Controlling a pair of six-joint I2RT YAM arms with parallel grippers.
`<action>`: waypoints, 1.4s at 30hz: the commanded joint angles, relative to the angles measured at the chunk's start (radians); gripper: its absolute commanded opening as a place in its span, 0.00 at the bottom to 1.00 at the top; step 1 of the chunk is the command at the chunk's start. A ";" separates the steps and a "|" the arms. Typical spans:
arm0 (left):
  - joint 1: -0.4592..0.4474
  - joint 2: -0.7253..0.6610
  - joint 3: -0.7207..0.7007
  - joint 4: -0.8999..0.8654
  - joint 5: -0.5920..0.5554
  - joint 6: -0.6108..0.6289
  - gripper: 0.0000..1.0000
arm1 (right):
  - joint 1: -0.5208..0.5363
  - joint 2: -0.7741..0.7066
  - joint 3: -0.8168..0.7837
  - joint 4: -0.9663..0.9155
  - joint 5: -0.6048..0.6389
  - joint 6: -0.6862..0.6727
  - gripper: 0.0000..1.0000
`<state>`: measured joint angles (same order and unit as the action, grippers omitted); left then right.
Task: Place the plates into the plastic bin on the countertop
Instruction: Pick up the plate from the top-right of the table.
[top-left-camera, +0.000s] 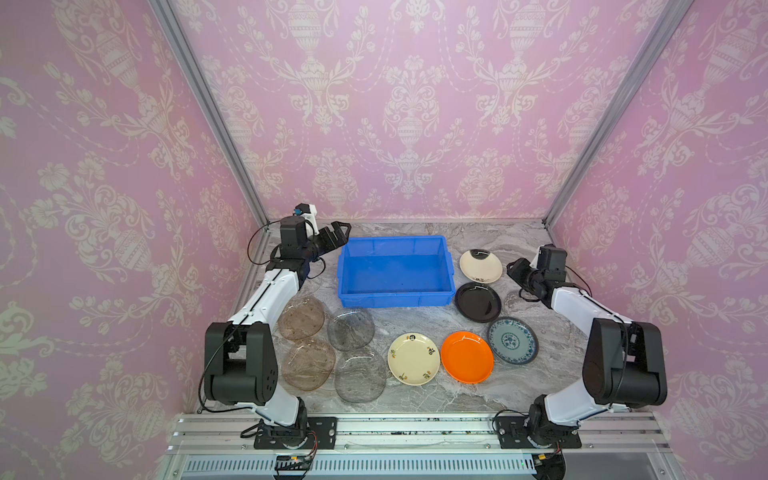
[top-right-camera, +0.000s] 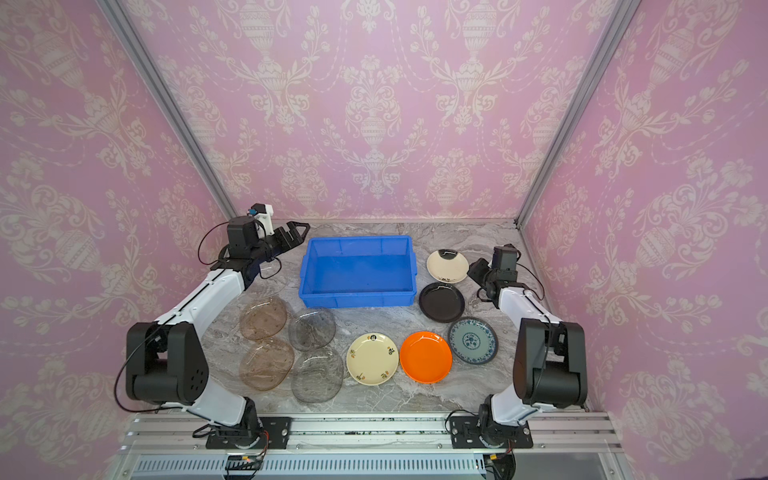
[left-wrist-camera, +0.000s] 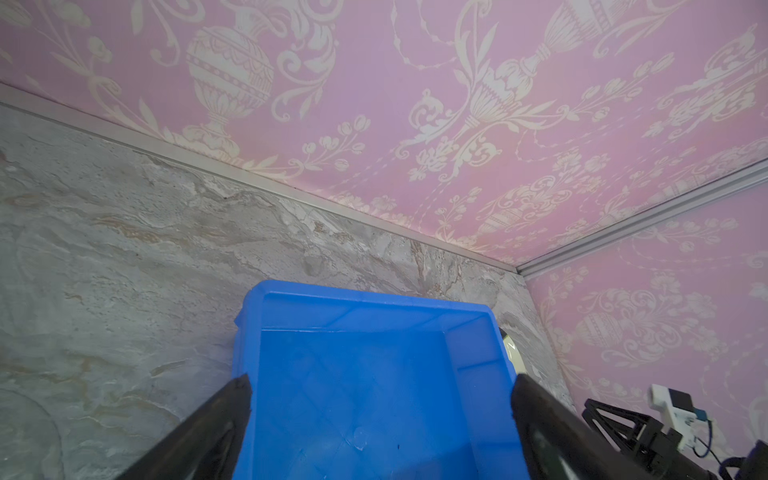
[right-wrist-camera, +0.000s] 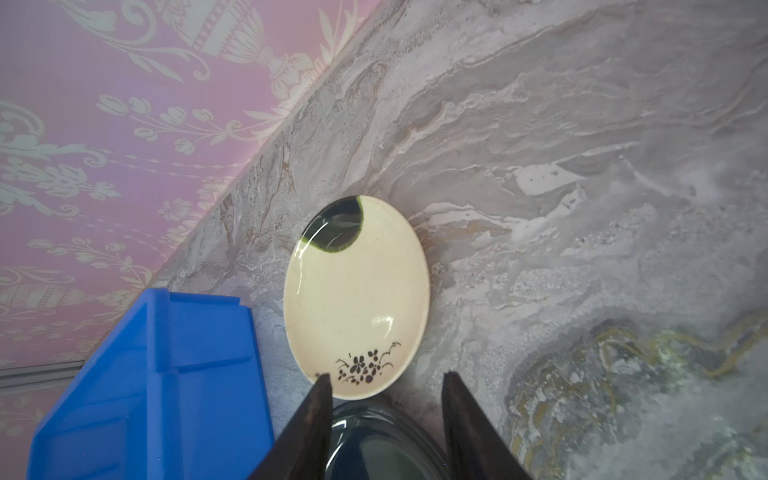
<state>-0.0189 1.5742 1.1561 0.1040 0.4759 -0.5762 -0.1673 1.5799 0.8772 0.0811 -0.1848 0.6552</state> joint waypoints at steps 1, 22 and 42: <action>-0.022 0.018 0.042 0.028 0.092 -0.044 0.99 | -0.027 0.078 -0.029 0.099 -0.105 0.064 0.45; -0.195 0.225 0.151 0.036 0.175 -0.040 0.99 | -0.042 0.291 -0.009 0.305 -0.186 0.180 0.45; -0.204 0.288 0.126 0.095 0.158 -0.068 0.99 | -0.042 0.388 0.036 0.346 -0.225 0.254 0.36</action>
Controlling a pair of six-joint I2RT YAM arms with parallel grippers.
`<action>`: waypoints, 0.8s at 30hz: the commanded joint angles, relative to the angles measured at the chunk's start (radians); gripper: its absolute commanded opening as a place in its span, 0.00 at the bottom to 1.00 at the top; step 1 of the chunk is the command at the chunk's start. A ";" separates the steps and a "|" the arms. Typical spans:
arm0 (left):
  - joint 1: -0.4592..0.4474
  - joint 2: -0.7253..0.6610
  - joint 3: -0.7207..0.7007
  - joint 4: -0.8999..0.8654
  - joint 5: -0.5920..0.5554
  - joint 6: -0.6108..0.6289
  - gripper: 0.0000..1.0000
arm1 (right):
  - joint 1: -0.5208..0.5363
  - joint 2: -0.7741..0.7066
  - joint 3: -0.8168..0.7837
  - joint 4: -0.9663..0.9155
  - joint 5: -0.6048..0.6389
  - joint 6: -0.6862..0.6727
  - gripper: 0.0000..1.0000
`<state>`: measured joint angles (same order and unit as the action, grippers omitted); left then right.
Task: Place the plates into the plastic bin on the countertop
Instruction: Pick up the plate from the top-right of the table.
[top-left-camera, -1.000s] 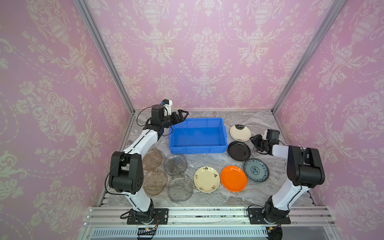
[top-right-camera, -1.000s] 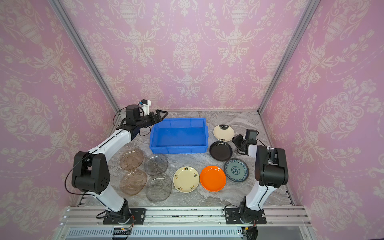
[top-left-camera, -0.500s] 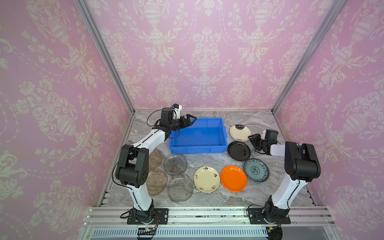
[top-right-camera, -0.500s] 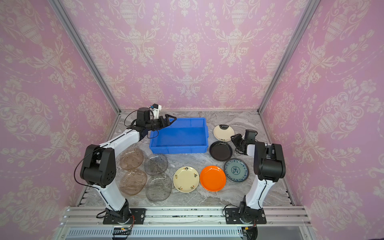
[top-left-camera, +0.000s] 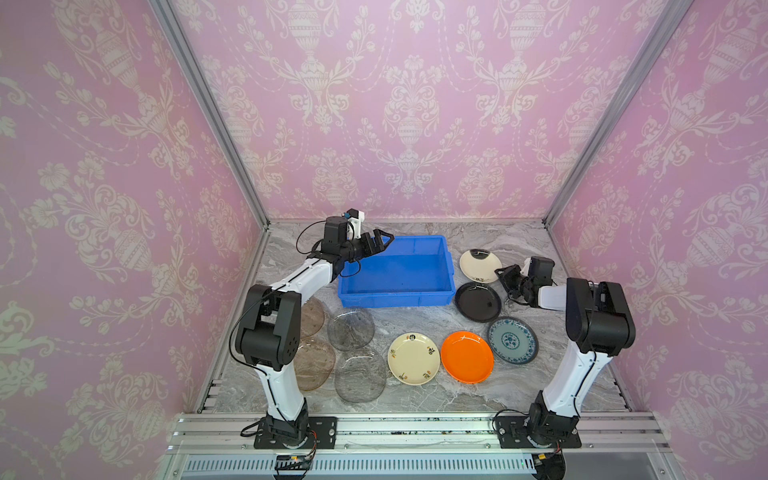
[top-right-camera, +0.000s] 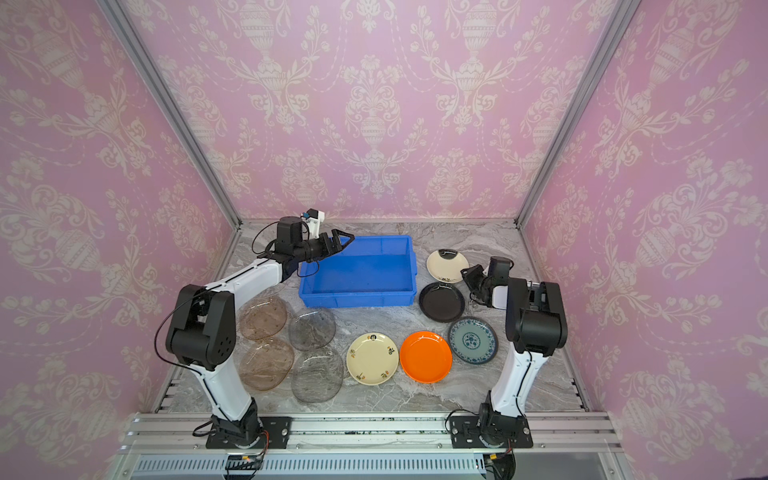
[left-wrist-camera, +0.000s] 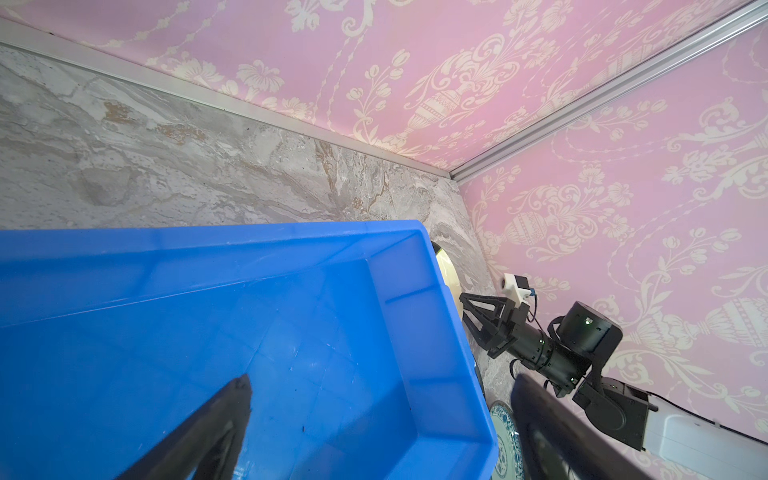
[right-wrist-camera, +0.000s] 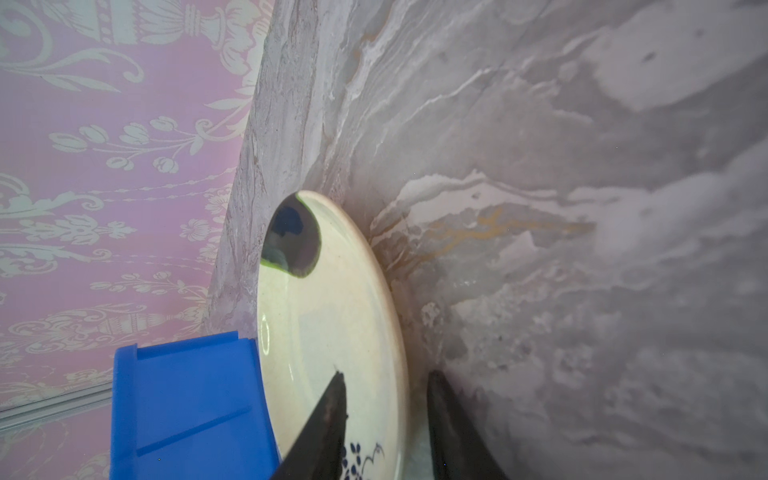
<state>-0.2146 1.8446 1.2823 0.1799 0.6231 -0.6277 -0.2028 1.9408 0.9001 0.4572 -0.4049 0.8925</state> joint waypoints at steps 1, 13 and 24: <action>-0.008 0.019 0.002 0.020 0.012 -0.017 0.99 | -0.007 0.031 0.016 -0.027 -0.007 0.022 0.35; -0.010 0.040 0.011 0.017 0.003 -0.021 0.99 | -0.004 0.058 0.025 -0.002 -0.010 0.061 0.30; -0.011 0.050 0.012 0.020 0.001 -0.023 0.99 | -0.003 0.057 0.024 0.003 -0.004 0.062 0.25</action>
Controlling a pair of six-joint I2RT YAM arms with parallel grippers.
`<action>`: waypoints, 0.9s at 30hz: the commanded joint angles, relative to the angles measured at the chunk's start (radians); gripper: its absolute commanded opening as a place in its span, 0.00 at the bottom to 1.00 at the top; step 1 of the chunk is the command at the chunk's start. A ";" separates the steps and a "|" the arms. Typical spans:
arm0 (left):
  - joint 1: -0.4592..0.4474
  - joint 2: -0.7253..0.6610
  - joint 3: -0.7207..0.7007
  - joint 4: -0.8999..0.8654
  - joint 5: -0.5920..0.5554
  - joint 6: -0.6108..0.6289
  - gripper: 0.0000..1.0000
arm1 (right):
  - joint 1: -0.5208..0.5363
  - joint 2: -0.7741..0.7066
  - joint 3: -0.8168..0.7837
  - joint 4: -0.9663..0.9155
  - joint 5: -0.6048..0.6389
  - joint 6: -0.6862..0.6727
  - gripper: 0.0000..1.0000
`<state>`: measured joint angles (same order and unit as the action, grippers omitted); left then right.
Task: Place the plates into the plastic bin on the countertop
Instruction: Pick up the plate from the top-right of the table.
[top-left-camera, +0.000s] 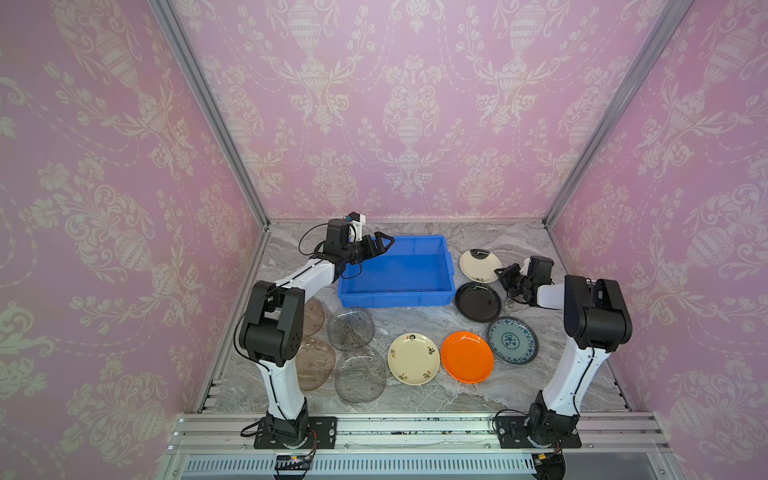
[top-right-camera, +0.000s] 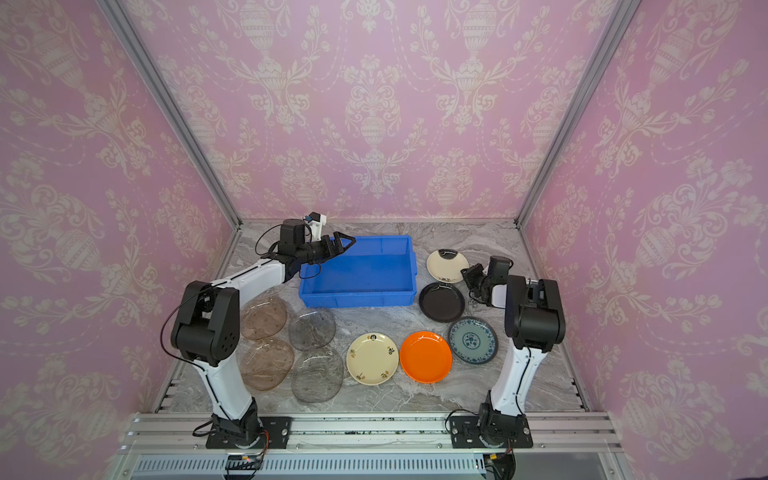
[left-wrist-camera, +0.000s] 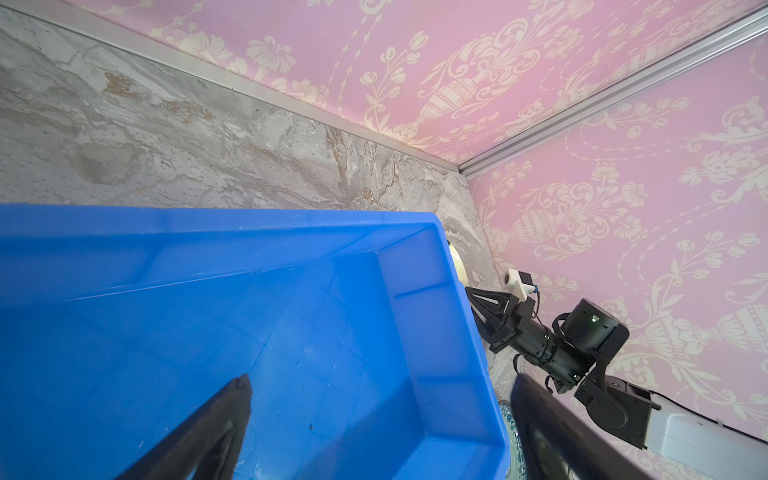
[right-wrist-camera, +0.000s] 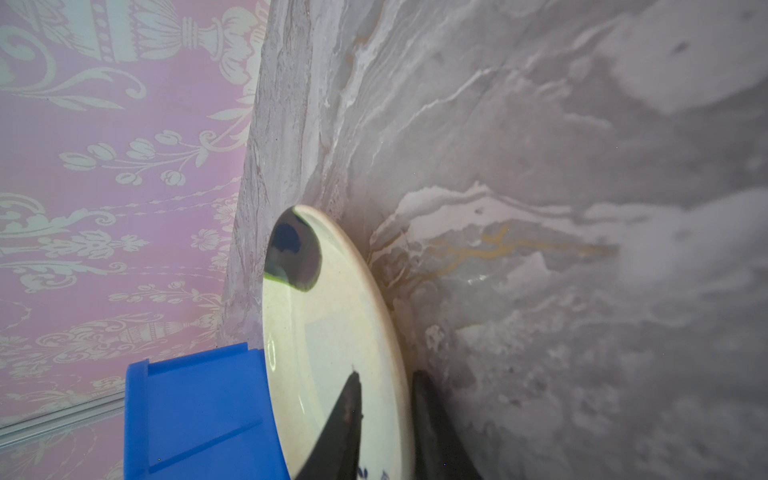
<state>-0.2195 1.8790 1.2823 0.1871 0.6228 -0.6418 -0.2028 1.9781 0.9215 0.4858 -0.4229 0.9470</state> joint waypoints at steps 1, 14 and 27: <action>-0.007 0.016 0.011 0.011 -0.001 -0.007 0.99 | -0.003 0.016 -0.002 -0.024 0.021 0.007 0.25; -0.006 0.016 0.036 -0.018 -0.005 0.016 0.99 | -0.004 -0.028 0.005 -0.042 0.061 -0.019 0.00; -0.011 -0.065 0.014 -0.104 -0.075 0.079 0.94 | 0.143 -0.473 0.187 -0.486 0.480 -0.279 0.00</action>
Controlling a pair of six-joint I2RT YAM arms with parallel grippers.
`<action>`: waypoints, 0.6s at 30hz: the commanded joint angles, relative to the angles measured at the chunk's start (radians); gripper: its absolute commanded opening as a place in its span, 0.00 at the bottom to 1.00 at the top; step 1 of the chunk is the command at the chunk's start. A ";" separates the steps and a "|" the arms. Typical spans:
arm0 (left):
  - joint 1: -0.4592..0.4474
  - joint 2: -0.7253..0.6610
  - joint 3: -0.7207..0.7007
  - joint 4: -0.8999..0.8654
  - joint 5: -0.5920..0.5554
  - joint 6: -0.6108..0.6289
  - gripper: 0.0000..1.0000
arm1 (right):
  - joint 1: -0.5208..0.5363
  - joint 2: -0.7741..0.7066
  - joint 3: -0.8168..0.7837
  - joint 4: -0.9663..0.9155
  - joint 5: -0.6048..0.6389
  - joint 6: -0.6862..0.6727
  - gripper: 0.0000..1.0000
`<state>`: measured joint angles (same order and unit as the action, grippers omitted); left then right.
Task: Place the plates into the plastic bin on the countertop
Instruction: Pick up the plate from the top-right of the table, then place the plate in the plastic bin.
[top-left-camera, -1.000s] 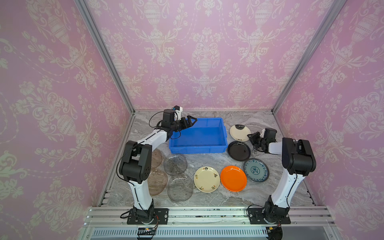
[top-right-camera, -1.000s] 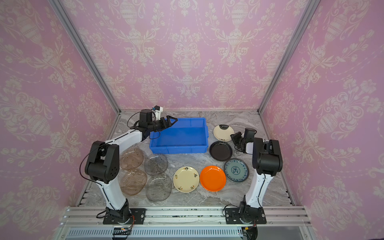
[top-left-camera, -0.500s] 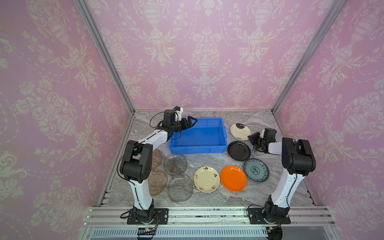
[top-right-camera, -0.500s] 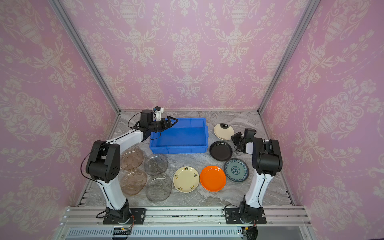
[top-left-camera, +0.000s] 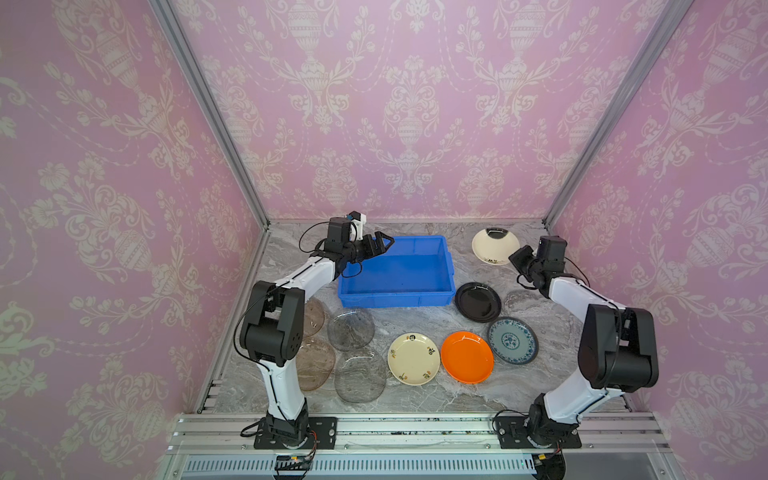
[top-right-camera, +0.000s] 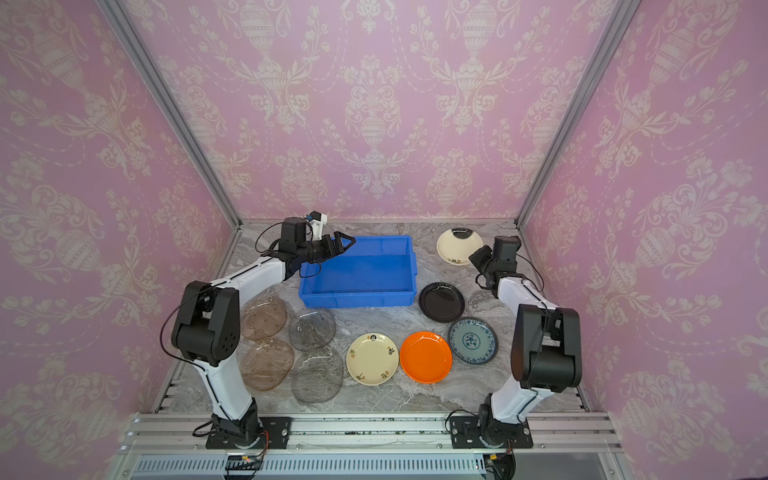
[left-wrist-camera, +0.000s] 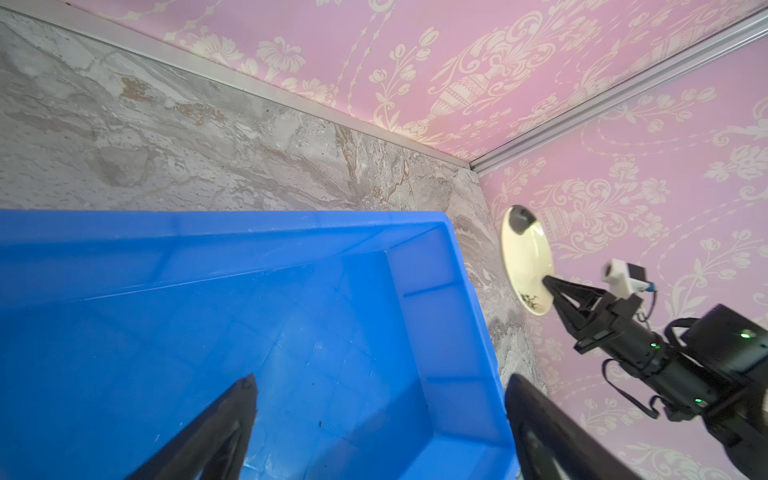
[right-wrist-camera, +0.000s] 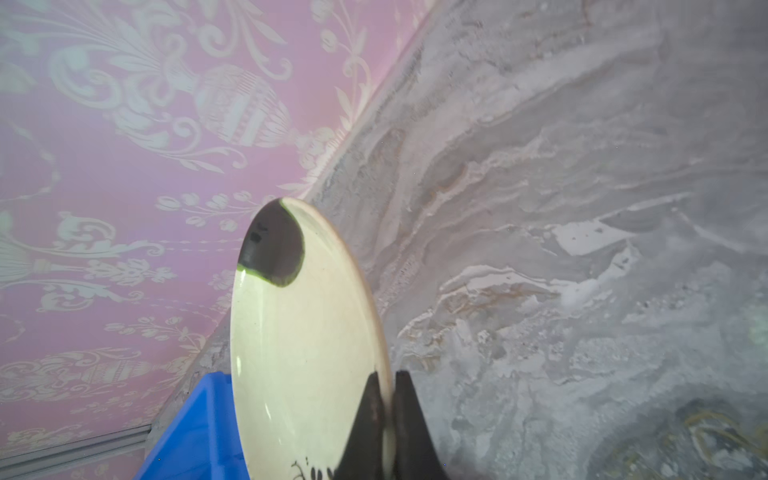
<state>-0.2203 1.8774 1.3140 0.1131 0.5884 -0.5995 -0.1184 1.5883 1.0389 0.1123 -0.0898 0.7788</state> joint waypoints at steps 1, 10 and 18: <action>-0.011 -0.073 -0.025 -0.031 -0.044 0.039 0.94 | 0.083 -0.097 0.108 -0.151 0.162 -0.128 0.00; -0.023 -0.148 -0.040 -0.097 -0.053 0.069 0.95 | 0.258 -0.002 0.486 -0.432 0.021 -0.175 0.00; -0.021 -0.263 -0.079 -0.197 -0.114 0.113 0.91 | 0.375 0.123 0.594 -0.490 -0.038 -0.200 0.00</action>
<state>-0.2398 1.6646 1.2594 -0.0124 0.5140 -0.5350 0.2337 1.6840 1.6001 -0.3309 -0.0814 0.5976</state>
